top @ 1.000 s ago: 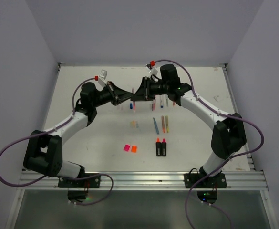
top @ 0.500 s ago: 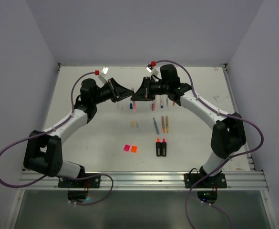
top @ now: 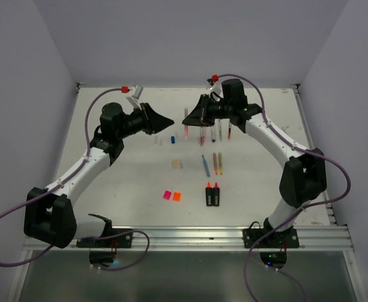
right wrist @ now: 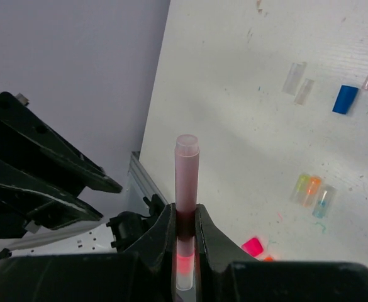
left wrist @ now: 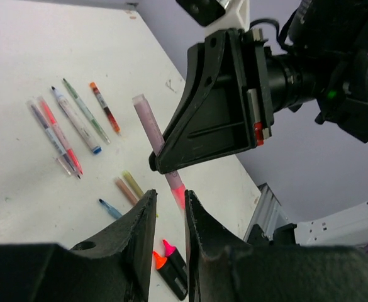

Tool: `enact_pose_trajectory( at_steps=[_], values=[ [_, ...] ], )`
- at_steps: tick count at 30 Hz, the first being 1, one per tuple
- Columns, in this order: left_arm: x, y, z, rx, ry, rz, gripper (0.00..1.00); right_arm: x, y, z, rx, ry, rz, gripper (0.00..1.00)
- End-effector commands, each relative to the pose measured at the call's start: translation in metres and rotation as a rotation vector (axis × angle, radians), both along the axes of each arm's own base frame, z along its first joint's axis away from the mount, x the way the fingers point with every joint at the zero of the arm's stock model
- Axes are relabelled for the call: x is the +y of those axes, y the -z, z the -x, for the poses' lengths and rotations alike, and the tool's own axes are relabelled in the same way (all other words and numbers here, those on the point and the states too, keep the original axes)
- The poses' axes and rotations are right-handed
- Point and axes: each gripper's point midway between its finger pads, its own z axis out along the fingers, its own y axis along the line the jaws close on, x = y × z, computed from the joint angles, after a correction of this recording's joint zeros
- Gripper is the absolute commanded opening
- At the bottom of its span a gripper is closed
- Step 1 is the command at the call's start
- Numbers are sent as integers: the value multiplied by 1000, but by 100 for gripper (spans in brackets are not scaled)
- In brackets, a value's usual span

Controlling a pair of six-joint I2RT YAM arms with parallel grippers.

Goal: Open the pen caps

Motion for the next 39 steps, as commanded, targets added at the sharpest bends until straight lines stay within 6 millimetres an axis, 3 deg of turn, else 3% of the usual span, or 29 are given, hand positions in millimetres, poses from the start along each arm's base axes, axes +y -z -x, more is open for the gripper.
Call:
enact_pose_trajectory(
  at_steps=[1,6,10,20,24,31,39],
  values=[
    [-19,14,15,9,105,-10,26,8,-33,-8,-56,9,-49,0],
    [-33,22,28,68,160,57,26,12,-46,-12,-70,21,-90,0],
    [-45,14,30,52,194,69,26,13,-48,-12,-74,27,-101,0],
    [-53,8,33,51,215,96,28,12,-29,-2,-73,13,-48,0],
    [-50,15,30,60,188,53,30,6,-29,5,-86,10,-21,0],
    [-51,10,26,41,183,54,33,-14,-5,10,-85,38,127,0],
    [-55,2,29,47,209,110,33,-12,-3,8,-83,34,131,0]
  ],
)
